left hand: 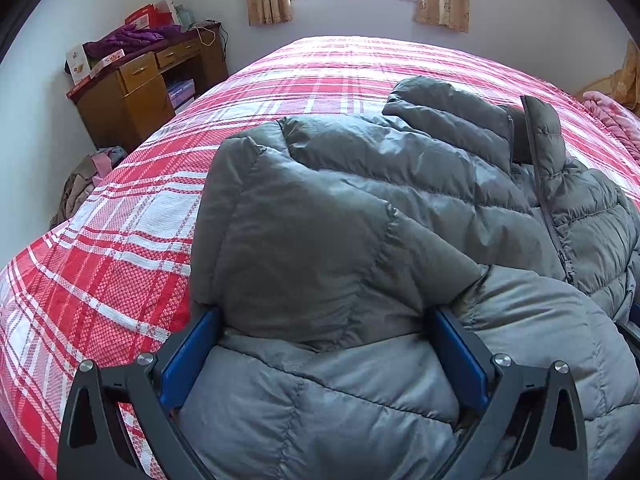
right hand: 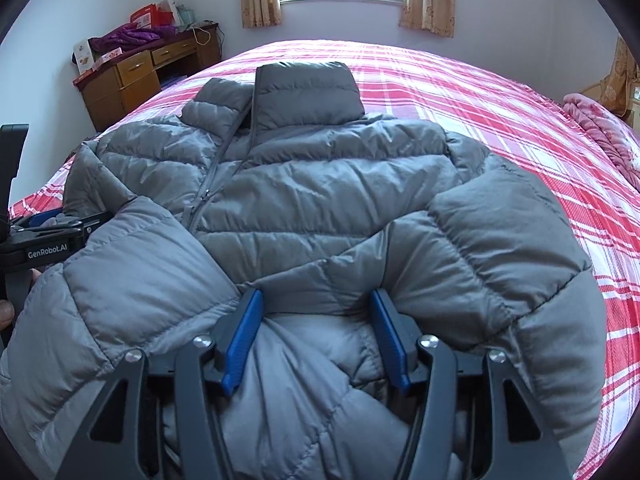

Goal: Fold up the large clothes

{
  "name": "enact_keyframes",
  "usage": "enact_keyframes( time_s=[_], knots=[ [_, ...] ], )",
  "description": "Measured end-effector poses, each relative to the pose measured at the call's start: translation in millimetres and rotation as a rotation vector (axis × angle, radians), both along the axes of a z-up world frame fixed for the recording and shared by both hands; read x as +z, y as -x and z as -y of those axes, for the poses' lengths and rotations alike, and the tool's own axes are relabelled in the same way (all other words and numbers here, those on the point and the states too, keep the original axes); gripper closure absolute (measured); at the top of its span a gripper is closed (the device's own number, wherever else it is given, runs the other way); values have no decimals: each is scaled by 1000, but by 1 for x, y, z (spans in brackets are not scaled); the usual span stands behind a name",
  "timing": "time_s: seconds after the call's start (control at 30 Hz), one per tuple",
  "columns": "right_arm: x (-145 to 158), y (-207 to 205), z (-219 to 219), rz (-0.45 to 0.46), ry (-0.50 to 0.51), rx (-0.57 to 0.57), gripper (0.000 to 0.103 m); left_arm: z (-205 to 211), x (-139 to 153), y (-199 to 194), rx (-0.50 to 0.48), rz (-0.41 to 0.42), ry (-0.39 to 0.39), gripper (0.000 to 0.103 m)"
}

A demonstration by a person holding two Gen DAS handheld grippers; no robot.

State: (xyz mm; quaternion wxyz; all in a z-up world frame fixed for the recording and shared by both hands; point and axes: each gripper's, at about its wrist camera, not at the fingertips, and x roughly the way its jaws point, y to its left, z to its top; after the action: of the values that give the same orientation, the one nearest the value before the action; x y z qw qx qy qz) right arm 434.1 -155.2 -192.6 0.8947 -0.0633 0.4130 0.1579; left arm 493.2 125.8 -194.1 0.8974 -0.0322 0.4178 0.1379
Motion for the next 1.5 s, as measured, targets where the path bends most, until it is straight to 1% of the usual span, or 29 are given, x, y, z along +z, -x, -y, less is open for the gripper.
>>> enact_keyframes(
  time_s=[0.33, 0.4, 0.47, 0.5, 0.57, 0.63, 0.67, 0.73, 0.8, 0.87, 0.97, 1.0, 1.07, 1.13, 1.2, 1.3, 1.37, 1.43, 1.5],
  knots=[
    [-1, -1, 0, 5, 4, -3, 44, 0, 0, -1, 0, 2, -4, 1],
    [-1, -1, -1, 7, 9, -3, 44, -2, 3, -2, -6, -16, 10, 1],
    [-1, -2, 0, -1, 10, 0, 43, -4, 11, 0, -16, -66, 23, 1],
    [1, -2, -1, -10, 15, 8, 42, -6, 22, 3, -30, -76, 34, 1],
    [7, -4, -2, -38, 31, 33, 40, -9, 47, 9, -66, -47, 54, 1],
    [18, -8, 0, -64, 11, 54, 34, -11, 73, 5, -118, -23, 69, 1],
    [28, -12, 0, -61, -4, 63, 32, -13, 80, 0, -125, -26, 72, 1],
    [48, -23, -2, -36, -7, 60, 25, -19, 92, -25, -123, -35, 95, 1],
    [68, -46, -6, -30, -31, 45, 21, -25, 95, -51, -98, -49, 122, 1],
    [80, -70, -12, -27, -37, 39, 20, -31, 94, -83, -75, -62, 141, 1],
    [93, -108, -27, -14, 10, 17, 19, -38, 90, -124, -44, -70, 207, 1],
    [95, -120, -30, -18, 9, 9, 17, -41, 88, -137, -38, -74, 225, 1],
    [98, -141, -32, -19, 0, -10, 14, -43, 85, -164, -22, -88, 294, 1],
    [100, -165, -35, -19, 8, -42, 9, -41, 79, -190, -25, -110, 332, 1],
    [96, -193, -39, -42, 17, -58, 9, -36, 71, -216, -17, -138, 307, 1],
    [86, -220, -41, -73, 34, -73, 9, -27, 59, -243, -45, -180, 297, 1],
    [78, -231, -43, -106, 33, -71, 9, -23, 52, -251, -68, -196, 313, 1],
    [68, -239, -45, -131, 59, -58, 9, -19, 46, -254, -83, -206, 300, 1],
    [59, -244, -46, -145, 81, -47, 10, -17, 43, -250, -106, -209, 305, 1]
  ],
)
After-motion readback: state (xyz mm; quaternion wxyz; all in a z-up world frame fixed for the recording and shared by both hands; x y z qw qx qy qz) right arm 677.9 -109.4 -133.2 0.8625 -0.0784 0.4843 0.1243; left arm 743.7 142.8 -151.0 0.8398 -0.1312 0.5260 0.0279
